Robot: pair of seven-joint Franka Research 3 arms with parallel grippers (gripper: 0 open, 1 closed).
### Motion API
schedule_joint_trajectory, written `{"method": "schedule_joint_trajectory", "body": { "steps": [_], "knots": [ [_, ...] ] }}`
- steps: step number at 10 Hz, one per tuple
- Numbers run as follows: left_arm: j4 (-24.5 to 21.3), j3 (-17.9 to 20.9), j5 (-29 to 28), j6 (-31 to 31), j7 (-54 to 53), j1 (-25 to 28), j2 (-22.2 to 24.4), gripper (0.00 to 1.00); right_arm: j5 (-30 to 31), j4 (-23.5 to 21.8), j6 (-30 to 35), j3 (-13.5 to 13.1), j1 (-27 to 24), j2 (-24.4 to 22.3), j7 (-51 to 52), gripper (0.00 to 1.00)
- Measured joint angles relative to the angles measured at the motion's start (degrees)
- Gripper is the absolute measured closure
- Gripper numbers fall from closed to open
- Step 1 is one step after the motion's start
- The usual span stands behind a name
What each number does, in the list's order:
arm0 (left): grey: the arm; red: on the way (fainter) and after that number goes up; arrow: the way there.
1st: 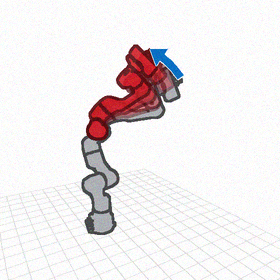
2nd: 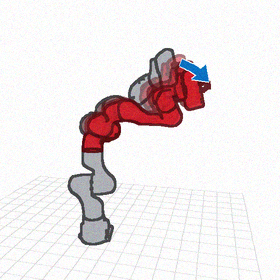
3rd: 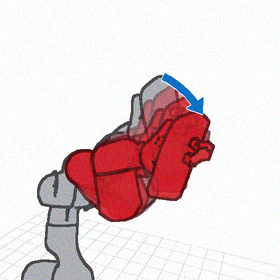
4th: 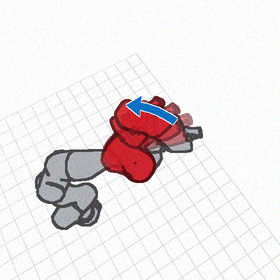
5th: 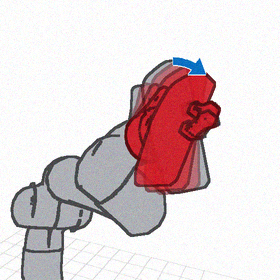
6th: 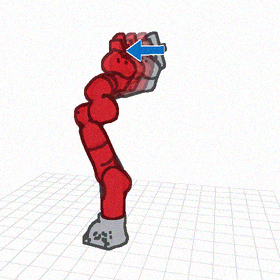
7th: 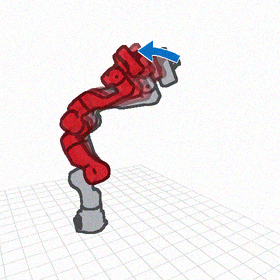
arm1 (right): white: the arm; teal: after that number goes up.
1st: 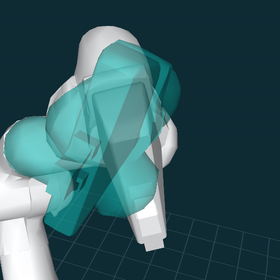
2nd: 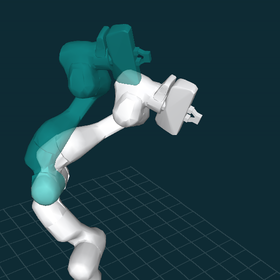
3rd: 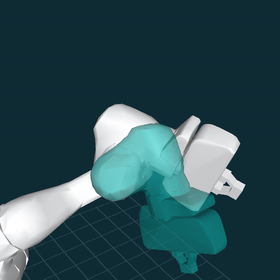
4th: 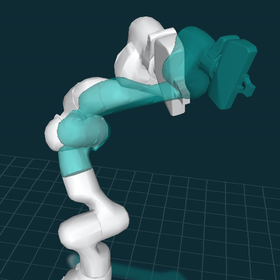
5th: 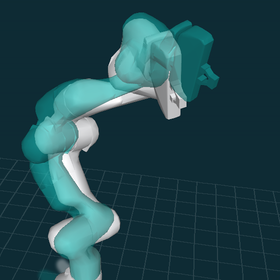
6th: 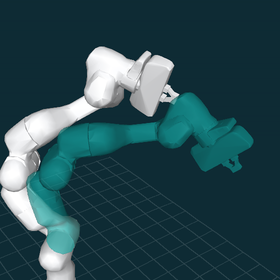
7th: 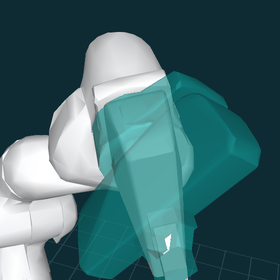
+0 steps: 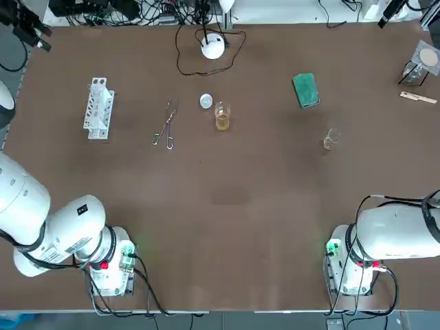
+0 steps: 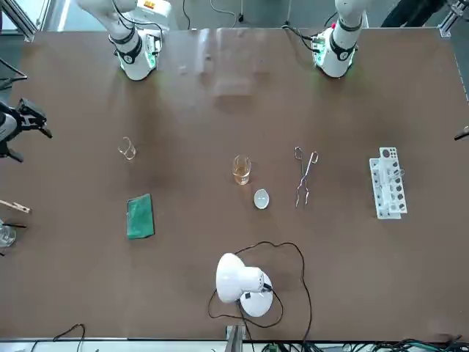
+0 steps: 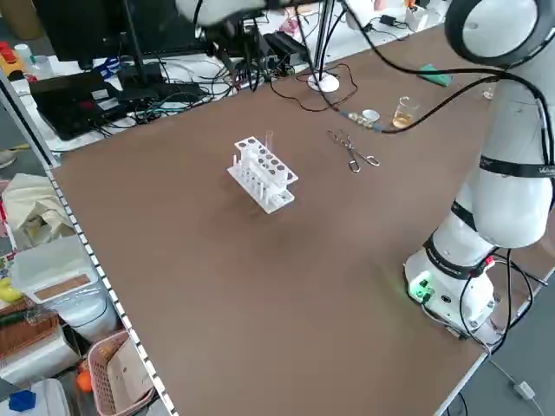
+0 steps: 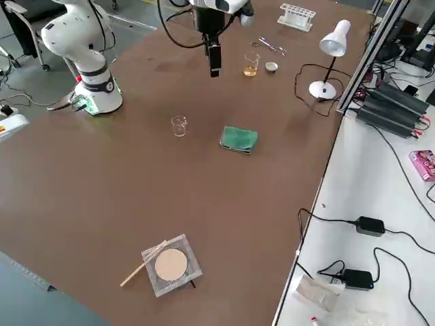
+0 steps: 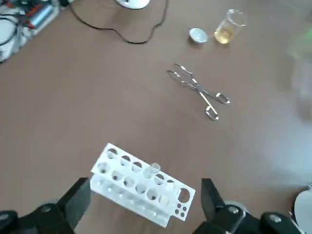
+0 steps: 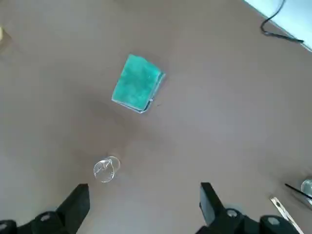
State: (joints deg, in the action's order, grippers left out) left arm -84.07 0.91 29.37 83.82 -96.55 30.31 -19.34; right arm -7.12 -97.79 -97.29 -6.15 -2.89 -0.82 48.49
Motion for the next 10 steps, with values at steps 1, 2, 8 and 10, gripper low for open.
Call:
{"method": "schedule_joint_trajectory", "body": {
  "steps": [1,2,8,10],
  "knots": [
    [-0.83,0.0,1.47,-0.87,-4.73,1.58,-2.19,0.0,-2.95,-1.74,-0.2,-0.02,-1.33,0.02,3.67,0.0],
    [-1.99,0.0,3.08,-1.01,-9.42,3.05,-3.85,0.0,-6.22,-4.32,-1.53,-0.07,-3.61,0.06,9.09,0.0],
    [-4.99,-0.28,16.35,-1.26,-26.4,9.02,-15.26,0.0,-15.9,-14.97,-6.15,-0.37,-11.91,0.53,43.17,0.0],
    [-5.42,-1.69,17.83,-1.31,-30.63,10.42,-17.85,0.0,-19.71,-18.87,-7.04,-0.39,-14.2,1.55,53.56,0.0]
  ]
}}
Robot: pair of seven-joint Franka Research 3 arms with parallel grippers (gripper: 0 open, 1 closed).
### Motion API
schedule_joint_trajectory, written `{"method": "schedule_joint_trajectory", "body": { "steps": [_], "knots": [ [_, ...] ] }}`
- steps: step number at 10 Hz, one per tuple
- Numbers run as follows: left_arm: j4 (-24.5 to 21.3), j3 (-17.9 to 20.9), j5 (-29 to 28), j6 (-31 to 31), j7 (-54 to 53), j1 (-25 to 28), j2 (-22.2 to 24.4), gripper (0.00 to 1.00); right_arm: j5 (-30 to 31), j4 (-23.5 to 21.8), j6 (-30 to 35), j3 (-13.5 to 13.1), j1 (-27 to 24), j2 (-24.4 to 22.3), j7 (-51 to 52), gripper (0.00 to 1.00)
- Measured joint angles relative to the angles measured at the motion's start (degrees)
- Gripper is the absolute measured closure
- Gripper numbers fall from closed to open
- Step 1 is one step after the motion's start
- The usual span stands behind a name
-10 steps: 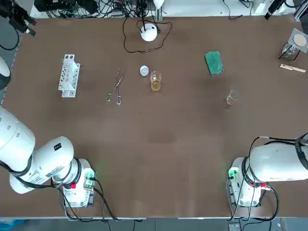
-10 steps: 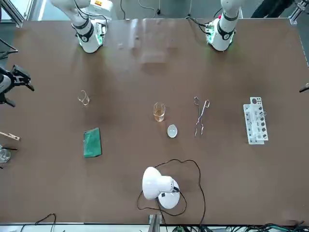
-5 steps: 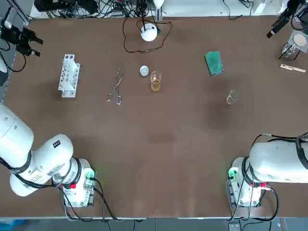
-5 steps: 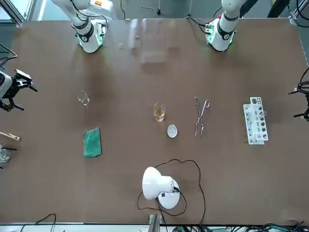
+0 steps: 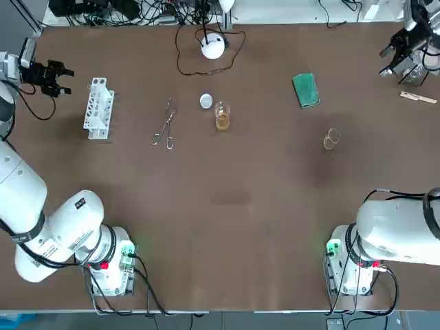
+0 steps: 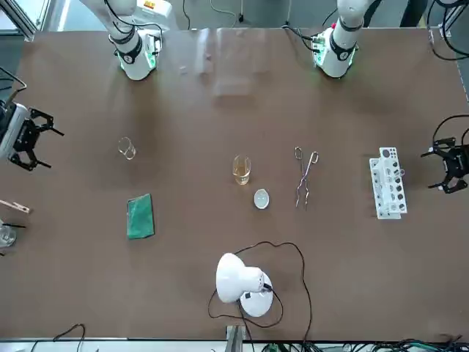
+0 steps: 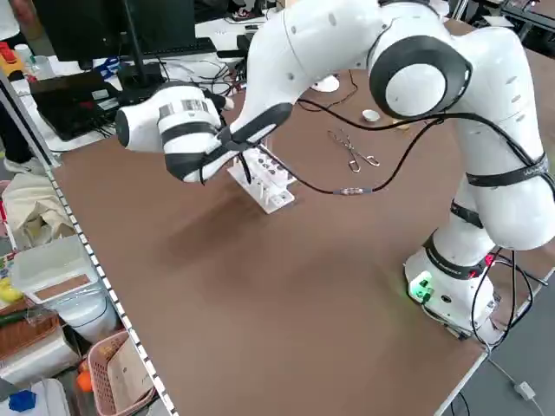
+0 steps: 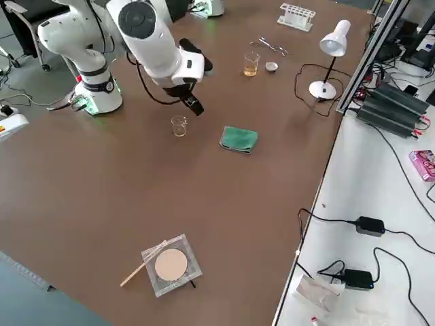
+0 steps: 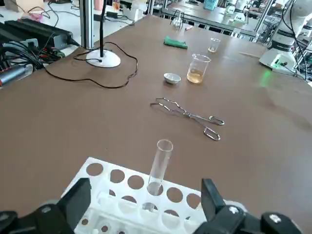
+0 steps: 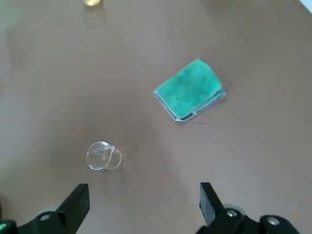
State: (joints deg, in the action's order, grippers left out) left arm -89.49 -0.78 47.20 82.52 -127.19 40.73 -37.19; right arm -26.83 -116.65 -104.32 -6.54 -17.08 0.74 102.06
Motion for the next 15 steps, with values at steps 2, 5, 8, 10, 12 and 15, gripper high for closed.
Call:
{"method": "schedule_joint_trajectory", "body": {
  "steps": [2,5,8,10,12,15],
  "knots": [
    [-0.24,-4.89,0.4,0.0,-2.21,4.16,-2.51,0.0,-4.56,-3.4,-0.81,0.0,-1.4,2.0,10.16,0.0],
    [-0.42,-7.0,0.6,-0.96,-4.41,5.9,-5.13,0.0,-7.78,-4.58,-1.19,-0.01,-3.98,6.61,24.81,0.0],
    [-0.51,-8.54,1.52,-1.43,-4.64,5.8,-8.62,0.02,-11.23,-5.02,0.32,-0.02,-8.33,13.72,37.59,0.0],
    [-0.51,-9.54,2.3,-1.43,-4.64,5.81,-10.08,0.07,-13.26,-5.05,1.27,-0.01,-10.23,18.44,42.35,0.0],
    [-0.69,-9.79,2.59,-1.68,-4.89,5.87,-10.65,0.22,-16.01,-5.07,3.51,0.0,-11.33,21.95,46.34,0.0],
    [-1.41,-11.06,3.1,-1.72,-7.36,6.24,-11.22,0.26,-19.92,-5.09,5.51,0.04,-13.34,27.56,51.52,0.0]
  ]
}}
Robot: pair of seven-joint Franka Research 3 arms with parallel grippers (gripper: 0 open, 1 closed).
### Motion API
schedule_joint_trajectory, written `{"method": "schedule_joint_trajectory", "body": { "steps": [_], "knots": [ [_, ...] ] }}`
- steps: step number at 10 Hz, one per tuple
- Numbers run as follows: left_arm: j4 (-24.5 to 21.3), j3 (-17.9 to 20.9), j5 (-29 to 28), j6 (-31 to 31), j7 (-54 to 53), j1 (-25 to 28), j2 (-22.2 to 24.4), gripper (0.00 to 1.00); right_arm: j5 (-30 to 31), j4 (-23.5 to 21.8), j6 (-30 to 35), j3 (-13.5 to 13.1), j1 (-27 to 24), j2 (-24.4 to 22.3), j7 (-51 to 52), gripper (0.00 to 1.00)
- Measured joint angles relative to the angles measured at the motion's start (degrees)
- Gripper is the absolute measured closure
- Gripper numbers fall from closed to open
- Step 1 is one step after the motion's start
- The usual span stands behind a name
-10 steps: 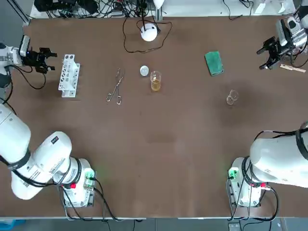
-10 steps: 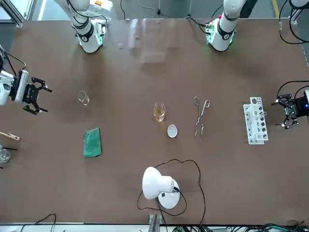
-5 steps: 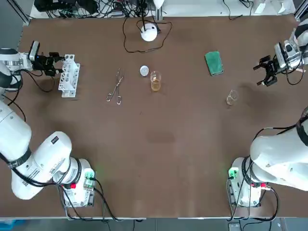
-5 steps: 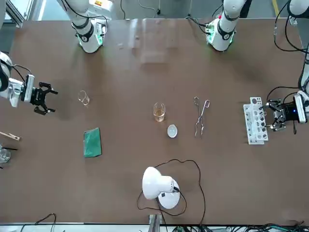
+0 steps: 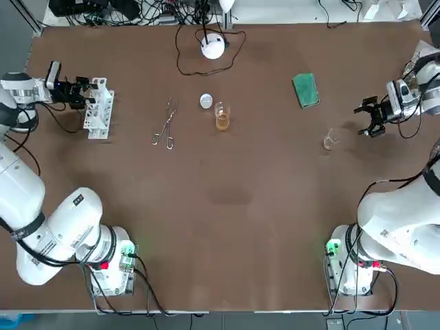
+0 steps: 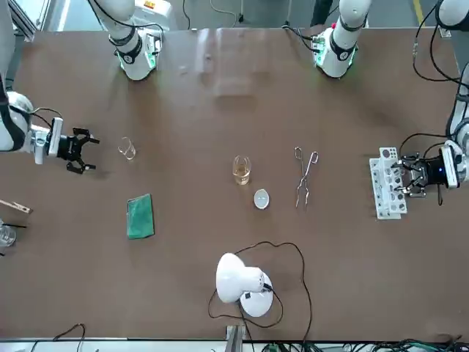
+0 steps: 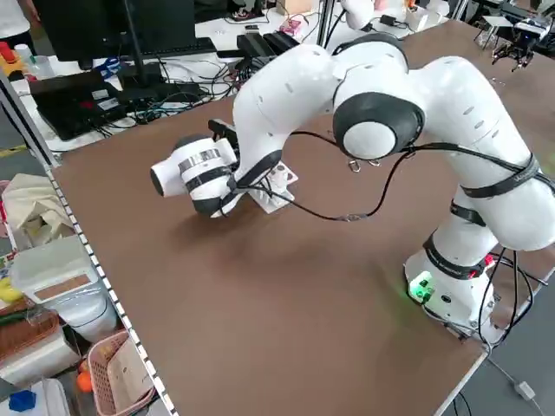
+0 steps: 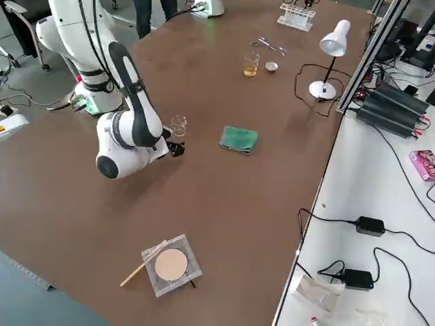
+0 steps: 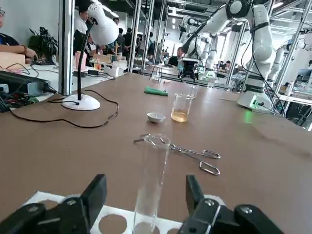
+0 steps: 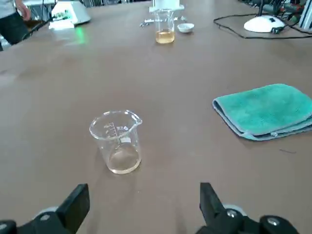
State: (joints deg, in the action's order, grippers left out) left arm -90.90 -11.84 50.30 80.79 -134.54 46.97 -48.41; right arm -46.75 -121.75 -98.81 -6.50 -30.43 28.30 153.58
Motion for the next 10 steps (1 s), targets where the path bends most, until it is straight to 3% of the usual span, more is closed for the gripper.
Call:
{"method": "schedule_joint_trajectory", "body": {
  "steps": [4,6,7,10],
  "knots": [
    [-0.15,-0.71,0.28,-0.07,-4.37,0.28,-0.2,0.25,-2.3,0.04,2.47,0.19,-1.05,6.05,2.73,0.0],
    [-0.39,-0.71,0.28,-0.35,-4.69,1.27,-0.31,0.27,-2.67,-0.1,3.02,0.53,-1.06,7.92,3.12,0.0],
    [-0.47,-0.71,0.28,-0.45,-4.86,1.55,-0.52,0.39,-3.08,-0.64,3.2,0.66,-1.06,8.32,3.49,0.0],
    [-0.53,-0.78,0.28,-0.47,-4.97,1.58,-1.61,0.38,-3.8,-2.01,3.81,0.98,-1.06,8.6,4.17,0.0]
  ]
}}
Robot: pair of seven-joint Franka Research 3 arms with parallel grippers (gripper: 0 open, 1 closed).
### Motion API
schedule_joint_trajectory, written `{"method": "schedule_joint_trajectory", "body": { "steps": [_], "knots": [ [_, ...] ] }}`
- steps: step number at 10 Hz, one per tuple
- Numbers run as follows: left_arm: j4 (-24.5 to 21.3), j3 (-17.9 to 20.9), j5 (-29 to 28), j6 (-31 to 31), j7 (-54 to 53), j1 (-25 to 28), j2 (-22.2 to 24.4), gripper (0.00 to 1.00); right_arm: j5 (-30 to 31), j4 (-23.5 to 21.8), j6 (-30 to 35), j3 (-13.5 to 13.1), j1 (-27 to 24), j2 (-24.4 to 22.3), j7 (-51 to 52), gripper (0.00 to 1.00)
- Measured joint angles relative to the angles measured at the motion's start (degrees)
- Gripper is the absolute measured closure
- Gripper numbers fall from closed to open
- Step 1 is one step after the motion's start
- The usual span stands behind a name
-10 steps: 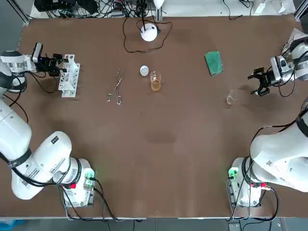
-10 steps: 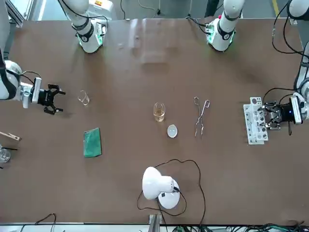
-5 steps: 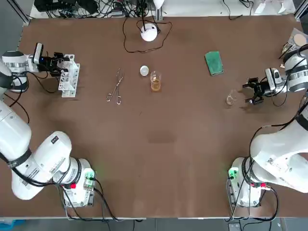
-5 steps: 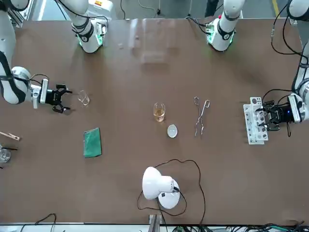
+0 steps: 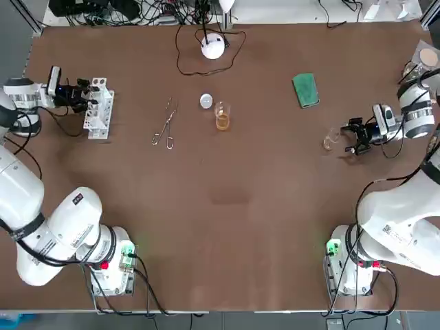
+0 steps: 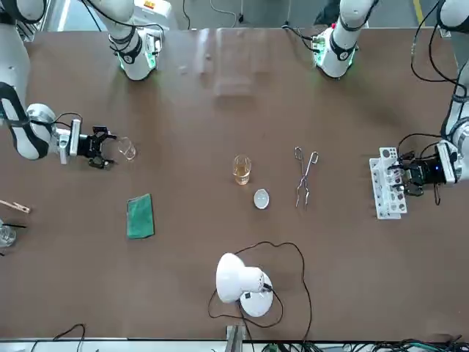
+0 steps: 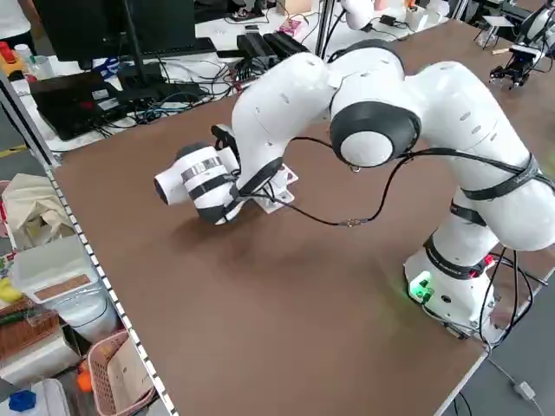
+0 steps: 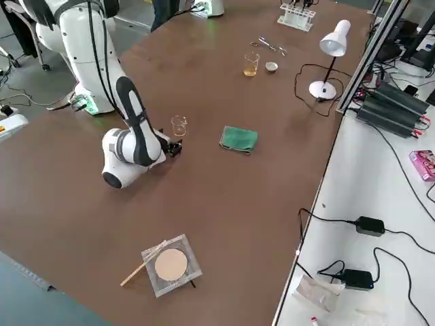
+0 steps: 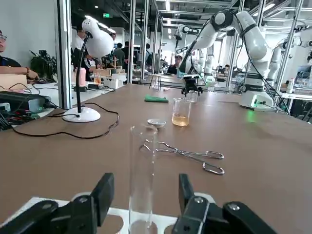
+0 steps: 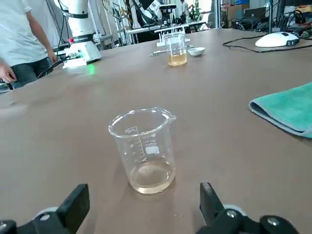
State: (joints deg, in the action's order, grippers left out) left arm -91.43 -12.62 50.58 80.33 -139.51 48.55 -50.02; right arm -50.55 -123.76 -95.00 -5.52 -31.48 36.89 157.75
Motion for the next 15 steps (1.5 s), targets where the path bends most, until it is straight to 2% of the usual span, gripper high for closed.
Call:
{"method": "schedule_joint_trajectory", "body": {
  "steps": [3,6,10,15],
  "knots": [
    [0.0,0.0,0.0,0.0,-0.02,0.5,-0.14,0.43,-3.01,-0.02,0.21,0.36,0.02,0.33,0.89,0.0],
    [0.0,0.0,0.0,0.0,-0.03,0.87,-0.14,0.55,-7.34,-0.05,0.27,1.74,0.72,2.66,1.97,0.0],
    [0.04,-0.14,0.0,-0.02,-0.04,1.06,-0.14,0.71,-7.95,-0.03,0.27,2.63,1.37,3.6,2.17,0.0],
    [0.44,-0.87,0.25,-0.18,-0.15,1.13,-0.1,0.78,-7.96,-0.62,0.29,2.56,1.21,5.43,3.51,0.0]
  ]
}}
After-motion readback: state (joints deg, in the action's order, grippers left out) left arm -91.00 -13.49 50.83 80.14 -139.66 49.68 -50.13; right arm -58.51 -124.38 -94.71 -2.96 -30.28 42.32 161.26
